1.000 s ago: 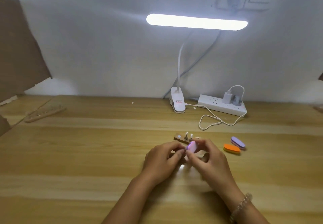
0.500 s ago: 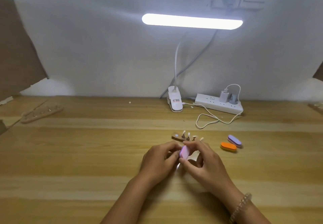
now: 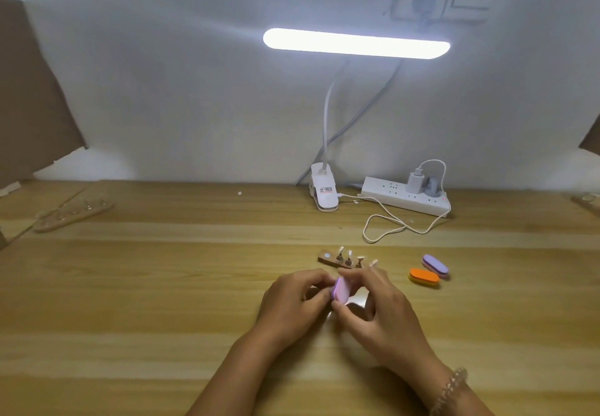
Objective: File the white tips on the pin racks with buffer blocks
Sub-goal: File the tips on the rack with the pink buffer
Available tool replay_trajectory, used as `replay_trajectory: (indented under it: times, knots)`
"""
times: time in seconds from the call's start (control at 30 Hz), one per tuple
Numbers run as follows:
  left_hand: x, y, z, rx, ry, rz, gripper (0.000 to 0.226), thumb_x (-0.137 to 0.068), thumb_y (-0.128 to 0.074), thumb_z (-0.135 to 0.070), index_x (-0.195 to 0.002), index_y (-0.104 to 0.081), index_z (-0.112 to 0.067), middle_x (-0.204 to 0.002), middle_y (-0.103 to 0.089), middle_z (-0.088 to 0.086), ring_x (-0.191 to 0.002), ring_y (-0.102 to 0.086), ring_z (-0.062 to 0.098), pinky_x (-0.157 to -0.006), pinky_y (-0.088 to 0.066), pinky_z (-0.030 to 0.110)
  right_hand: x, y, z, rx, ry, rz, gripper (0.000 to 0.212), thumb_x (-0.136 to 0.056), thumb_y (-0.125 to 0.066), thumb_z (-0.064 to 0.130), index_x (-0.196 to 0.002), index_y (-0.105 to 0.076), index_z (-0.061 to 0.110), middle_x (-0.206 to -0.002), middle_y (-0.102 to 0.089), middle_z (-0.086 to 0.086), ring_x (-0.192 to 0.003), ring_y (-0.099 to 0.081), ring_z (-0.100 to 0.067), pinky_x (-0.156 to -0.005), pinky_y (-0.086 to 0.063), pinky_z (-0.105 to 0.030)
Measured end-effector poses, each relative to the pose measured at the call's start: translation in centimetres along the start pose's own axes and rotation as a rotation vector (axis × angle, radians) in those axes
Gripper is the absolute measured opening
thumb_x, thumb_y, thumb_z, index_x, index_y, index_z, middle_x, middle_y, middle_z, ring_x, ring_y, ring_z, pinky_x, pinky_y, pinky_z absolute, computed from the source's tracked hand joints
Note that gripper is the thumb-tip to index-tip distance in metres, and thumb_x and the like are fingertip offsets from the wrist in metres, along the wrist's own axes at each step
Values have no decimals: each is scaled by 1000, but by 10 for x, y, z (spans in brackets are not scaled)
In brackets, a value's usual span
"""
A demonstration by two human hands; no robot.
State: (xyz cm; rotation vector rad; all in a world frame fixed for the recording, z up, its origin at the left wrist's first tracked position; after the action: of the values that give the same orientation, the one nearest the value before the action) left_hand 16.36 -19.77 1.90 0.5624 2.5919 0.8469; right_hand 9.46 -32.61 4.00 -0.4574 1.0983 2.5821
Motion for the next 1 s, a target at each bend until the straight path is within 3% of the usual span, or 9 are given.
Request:
replay_trajectory:
  times: [0.13, 0.23, 0.33, 0.47, 0.63, 0.83, 0.93, 1.0]
  knots:
    - [0, 1, -2, 55, 10, -17, 9, -92, -65, -32, -92, -72, -36, -89, -71, -27, -68, -59, -12, -64, -42, 24, -3, 16, -13, -27, -98, -153, 34, -80, -75, 23, -108, -60, 34, -98, -61, 16, -80, -58, 1, -67, -47, -25]
    - [1, 4, -1, 105, 24, -36, 14, -91, -67, -26, -87, -72, -39, -88, -71, -28, -57, -53, -10, -61, -37, 24, 0, 15, -15, -95, -90, -139, 37, -81, -74, 18, -108, -58, 36, -97, -61, 15, -66, -53, 3, -59, -40, -13]
    - [0, 4, -3, 97, 21, -20, 16, -86, -63, -28, -87, -71, -41, -89, -71, -27, -66, -57, -10, -65, -42, 25, 3, 2, -4, -29, -8, -16, 40, -81, -75, 24, -116, -59, 36, -100, -59, 20, -66, -53, 5, -62, -43, -17]
    - [0, 2, 1, 92, 48, -9, 20, -79, -58, -37, -90, -73, -35, -89, -72, -24, -88, -67, -2, -81, -54, 36, -3, 5, -5, 15, -26, -78, 39, -81, -76, 31, -118, -64, 29, -99, -63, 18, -85, -57, 3, -79, -48, -25]
    - [-2, 0, 1, 61, 33, -8, 21, -76, -58, -40, -89, -73, -35, -89, -72, -25, -91, -67, -1, -82, -53, 38, 0, 2, -1, 28, 27, -40, 36, -81, -72, 45, -114, -64, 34, -99, -61, 21, -77, -52, 6, -64, -44, -21]
    - [-2, 1, 5, 113, 48, -20, 20, -75, -61, -40, -87, -75, -32, -88, -72, -22, -81, -68, 1, -77, -54, 37, 2, 1, 4, 90, 55, -48, 33, -80, -72, 46, -111, -62, 37, -95, -56, 23, -71, -48, 11, -60, -38, -18]
    - [-2, 1, 4, 136, 34, -22, 6, -78, -67, -40, -81, -72, -39, -87, -72, -23, -61, -58, -6, -63, -47, 32, -2, 8, -5, 56, -18, -87, 29, -81, -71, 46, -107, -63, 37, -92, -58, 21, -72, -52, 4, -60, -39, -19]
    - [-2, 0, 4, 175, 35, -18, 7, -78, -67, -37, -81, -72, -38, -88, -73, -20, -52, -53, -5, -59, -41, 28, -1, 7, -1, 97, 13, -82, 30, -82, -72, 44, -109, -62, 36, -93, -57, 22, -69, -48, 9, -60, -35, -16]
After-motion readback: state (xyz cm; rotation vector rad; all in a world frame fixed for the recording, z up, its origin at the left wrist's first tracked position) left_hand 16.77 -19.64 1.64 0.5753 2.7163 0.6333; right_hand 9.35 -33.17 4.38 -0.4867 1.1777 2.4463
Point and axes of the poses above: each hand's wrist, its own x-axis away from the middle knuckle, its own y-axis out of the back of the hand, z = x × y, the point moved 9 cm from there along -x, towards the middle knuckle
